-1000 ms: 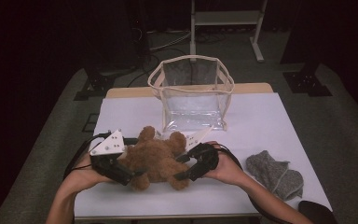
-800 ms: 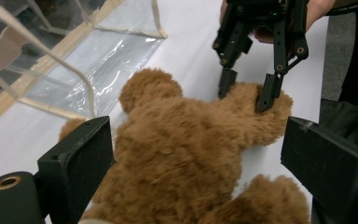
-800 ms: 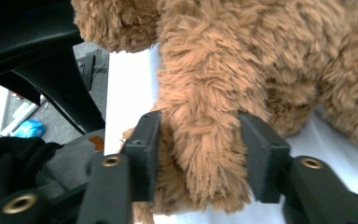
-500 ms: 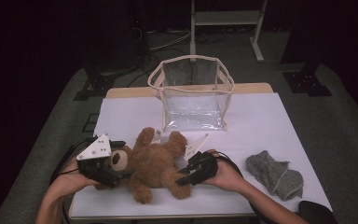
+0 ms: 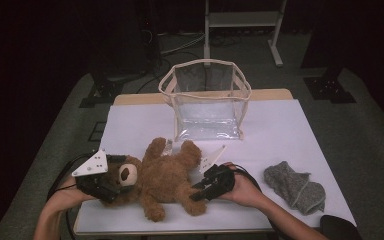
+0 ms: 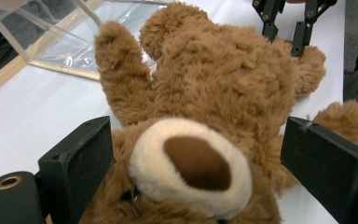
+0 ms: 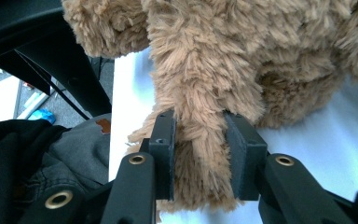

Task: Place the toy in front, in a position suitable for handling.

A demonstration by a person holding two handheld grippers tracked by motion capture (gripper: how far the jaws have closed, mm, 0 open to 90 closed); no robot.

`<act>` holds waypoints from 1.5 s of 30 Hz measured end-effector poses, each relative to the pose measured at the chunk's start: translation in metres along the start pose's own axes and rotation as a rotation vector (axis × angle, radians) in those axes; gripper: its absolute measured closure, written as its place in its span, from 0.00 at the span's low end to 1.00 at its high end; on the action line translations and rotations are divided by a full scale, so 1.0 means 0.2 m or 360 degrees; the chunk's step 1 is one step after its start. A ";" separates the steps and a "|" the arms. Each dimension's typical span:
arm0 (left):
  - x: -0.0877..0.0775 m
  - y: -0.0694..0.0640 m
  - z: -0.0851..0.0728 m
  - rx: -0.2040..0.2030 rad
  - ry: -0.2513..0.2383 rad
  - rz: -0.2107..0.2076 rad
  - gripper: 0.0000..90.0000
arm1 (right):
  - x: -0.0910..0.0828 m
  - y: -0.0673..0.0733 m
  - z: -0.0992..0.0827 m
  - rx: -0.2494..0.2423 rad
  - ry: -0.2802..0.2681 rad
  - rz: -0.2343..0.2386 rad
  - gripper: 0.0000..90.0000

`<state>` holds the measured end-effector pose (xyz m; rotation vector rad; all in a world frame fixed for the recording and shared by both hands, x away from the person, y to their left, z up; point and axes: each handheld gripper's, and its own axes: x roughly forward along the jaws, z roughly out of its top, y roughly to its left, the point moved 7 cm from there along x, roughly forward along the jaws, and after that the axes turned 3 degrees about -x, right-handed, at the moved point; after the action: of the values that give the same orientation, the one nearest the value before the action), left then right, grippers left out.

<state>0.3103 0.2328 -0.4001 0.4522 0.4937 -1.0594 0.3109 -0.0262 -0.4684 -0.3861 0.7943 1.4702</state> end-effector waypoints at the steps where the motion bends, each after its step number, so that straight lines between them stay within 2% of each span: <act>1: 0.01 0.01 -0.02 0.0010 0.0006 -0.0006 0.10 | 0.00 0.00 0.00 0.0002 -0.0004 0.0003 0.73; 3: 0.02 0.01 -0.04 0.0033 0.0010 -0.0014 0.14 | 0.00 0.00 0.00 0.0009 -0.0005 0.0009 0.73; 8: 0.04 0.03 -0.07 0.0017 0.0014 0.0005 0.15 | 0.00 0.00 0.00 0.0014 -0.0013 0.0016 0.73; 12: 0.09 0.04 -0.11 0.0025 0.0103 0.0032 0.15 | 0.00 0.00 0.00 0.0011 -0.0021 0.0020 0.73; 14: 0.09 0.05 -0.12 0.0010 0.0112 0.0049 0.16 | 0.01 0.00 0.01 0.0009 -0.0022 0.0021 0.73; 20: 0.08 0.06 -0.13 -0.0021 0.0084 0.0098 0.31 | 0.01 0.00 0.01 0.0017 -0.0037 0.0026 0.73; 23: 0.08 0.05 -0.13 -0.0022 0.0092 0.0138 0.35 | 0.01 0.00 0.02 0.0043 -0.0058 0.0047 0.73; 25: 0.08 0.05 -0.13 -0.0012 0.0088 0.0147 0.36 | 0.01 0.00 0.02 0.0029 -0.0050 0.0037 0.74; 36: 0.06 0.06 -0.09 0.0019 0.0059 0.0163 0.37 | -0.01 0.01 0.05 0.0049 -0.0035 0.0079 0.86; 45: 0.04 0.05 -0.02 0.0032 0.0024 0.0150 0.38 | -0.10 0.02 0.09 0.0053 -0.0094 0.0096 0.90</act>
<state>0.3221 0.2340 -0.4057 0.4966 0.4711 -0.9718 0.3136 -0.0291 -0.4419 -0.2943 0.7878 1.5156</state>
